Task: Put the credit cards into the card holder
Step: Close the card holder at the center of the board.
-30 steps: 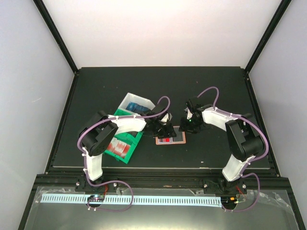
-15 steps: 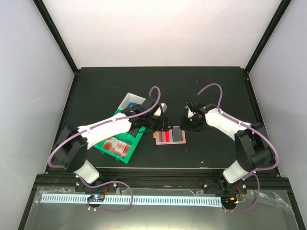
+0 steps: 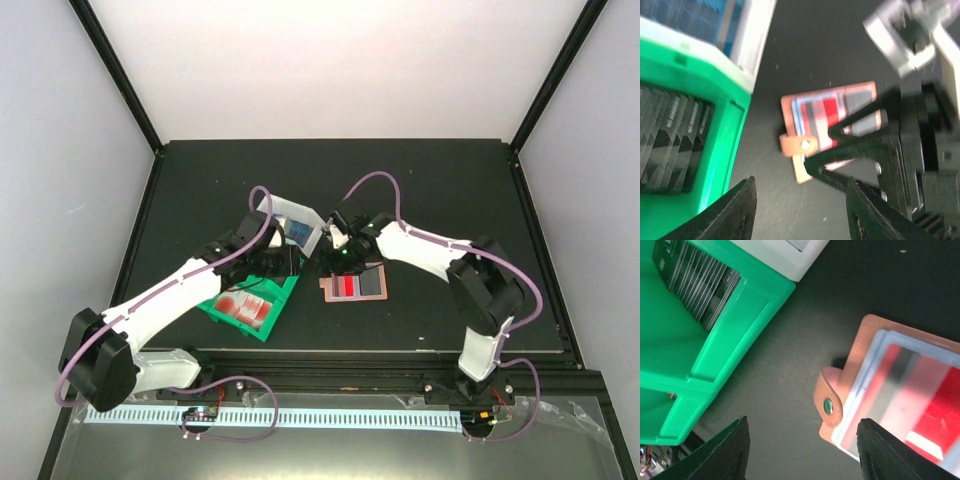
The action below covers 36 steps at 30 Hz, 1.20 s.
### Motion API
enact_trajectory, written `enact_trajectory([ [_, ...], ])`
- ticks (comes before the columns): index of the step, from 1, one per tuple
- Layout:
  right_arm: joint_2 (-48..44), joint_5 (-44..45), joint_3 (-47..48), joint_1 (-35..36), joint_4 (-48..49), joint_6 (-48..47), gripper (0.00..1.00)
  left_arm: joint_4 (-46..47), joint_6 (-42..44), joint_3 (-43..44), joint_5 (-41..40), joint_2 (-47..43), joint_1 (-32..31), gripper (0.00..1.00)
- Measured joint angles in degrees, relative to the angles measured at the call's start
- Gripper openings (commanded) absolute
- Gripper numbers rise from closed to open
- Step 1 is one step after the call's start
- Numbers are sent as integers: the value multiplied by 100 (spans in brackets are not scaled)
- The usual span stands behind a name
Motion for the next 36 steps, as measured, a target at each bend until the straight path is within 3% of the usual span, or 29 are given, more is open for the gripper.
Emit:
enact_trajectory([
  [6, 579, -11, 306, 79, -42, 55, 53, 160, 173, -739, 647, 42, -94, 38],
  [13, 758, -48, 372, 96, -94, 85, 45, 9, -114, -1322, 800, 216, -278, 37],
  [26, 881, -203, 533, 101, -57, 243, 23, -654, -214, -1029, -125, 1051, -291, 41],
  [32, 887, -304, 566, 101, -72, 251, 3, -704, -68, -601, -442, 1287, 162, 42],
  [36, 894, -387, 636, 98, -98, 245, 1, -487, 44, -380, -463, 1360, 269, 43],
])
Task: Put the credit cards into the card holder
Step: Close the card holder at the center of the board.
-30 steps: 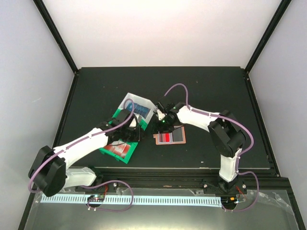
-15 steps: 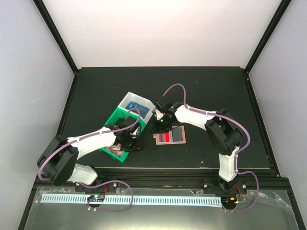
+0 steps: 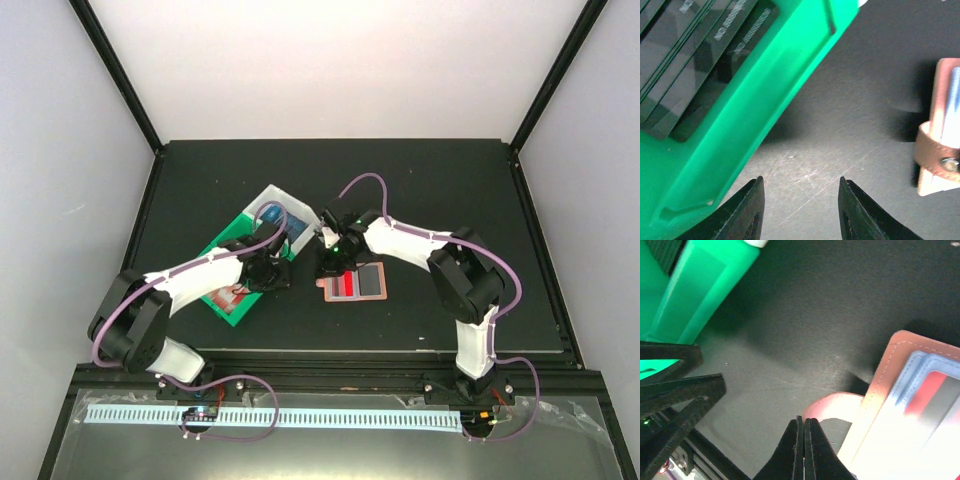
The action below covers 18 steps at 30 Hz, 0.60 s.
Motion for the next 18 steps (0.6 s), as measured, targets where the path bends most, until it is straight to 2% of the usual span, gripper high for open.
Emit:
enact_trajectory([
  [18, -35, 44, 168, 2, -234, -186, 1, 415, -66, -46, 79, -24, 37, 46],
])
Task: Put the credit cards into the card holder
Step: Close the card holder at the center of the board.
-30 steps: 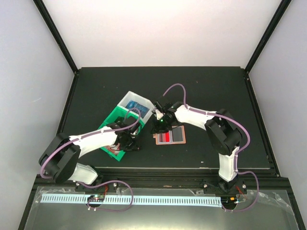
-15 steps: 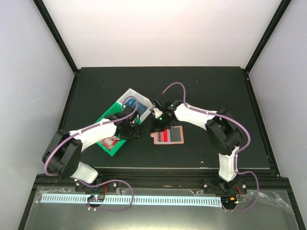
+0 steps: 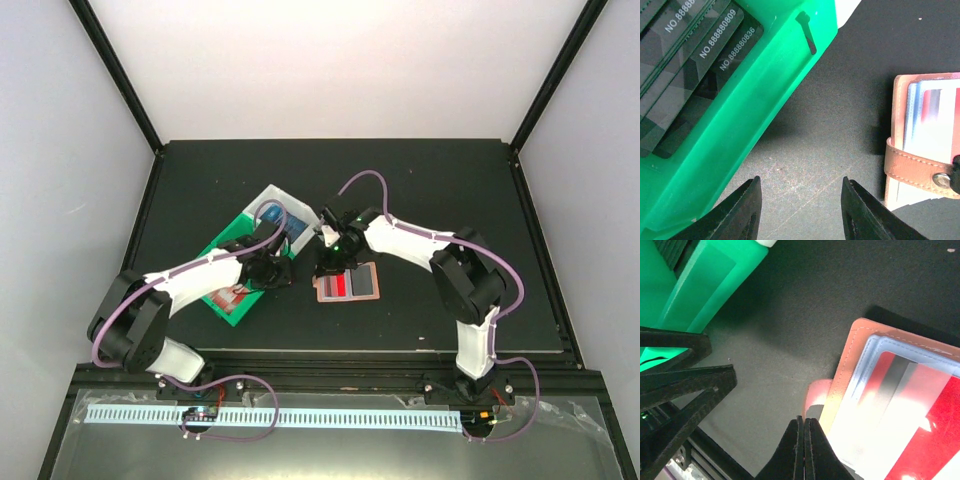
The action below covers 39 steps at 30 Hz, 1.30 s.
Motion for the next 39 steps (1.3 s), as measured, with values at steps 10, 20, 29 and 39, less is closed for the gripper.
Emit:
enact_trajectory([
  [10, -647, -730, -50, 0, 155, 144, 1, 70, -262, -138, -11, -540, 186, 48],
  [20, -1147, -966, -428, -114, 260, 251, 1, 442, -234, -142, 442, -481, 323, 48],
  [29, -1091, 37, -802, -529, -63, -166, 1, 870, -212, -170, 1134, -354, 323, 48],
  [39, -496, 1285, -522, -695, -339, -608, 2, 1224, -321, -332, 1521, -299, 310, 52],
])
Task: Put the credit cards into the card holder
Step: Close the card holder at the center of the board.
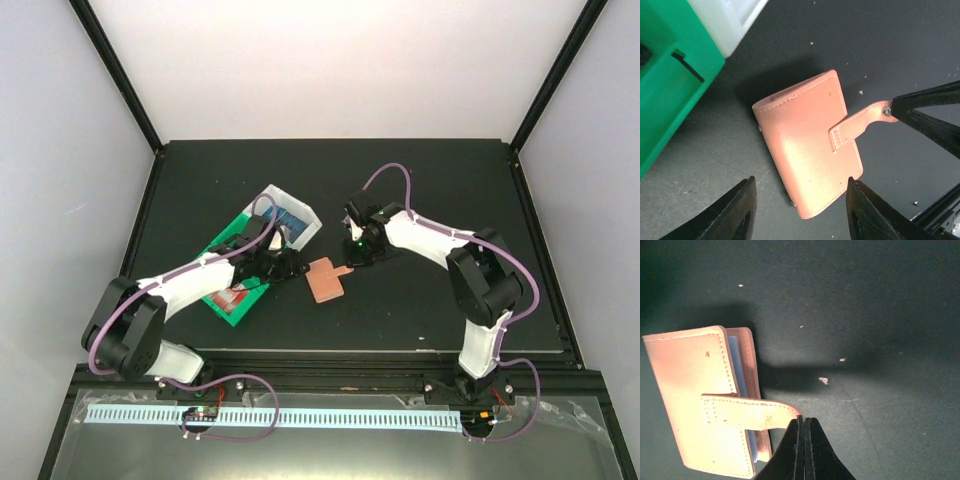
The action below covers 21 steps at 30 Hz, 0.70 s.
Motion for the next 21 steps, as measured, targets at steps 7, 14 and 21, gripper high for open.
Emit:
enact_trajectory([
  [7, 103, 380, 131, 2, -81, -98, 19, 393, -372, -59, 149, 511, -367, 50],
  [14, 59, 728, 284, 26, -195, -190, 35, 407, -907, -33, -50, 1082, -782, 38],
  [21, -466, 758, 284, 192, -326, -109, 31, 17, -1141, 254, -457, 1209, -927, 38],
])
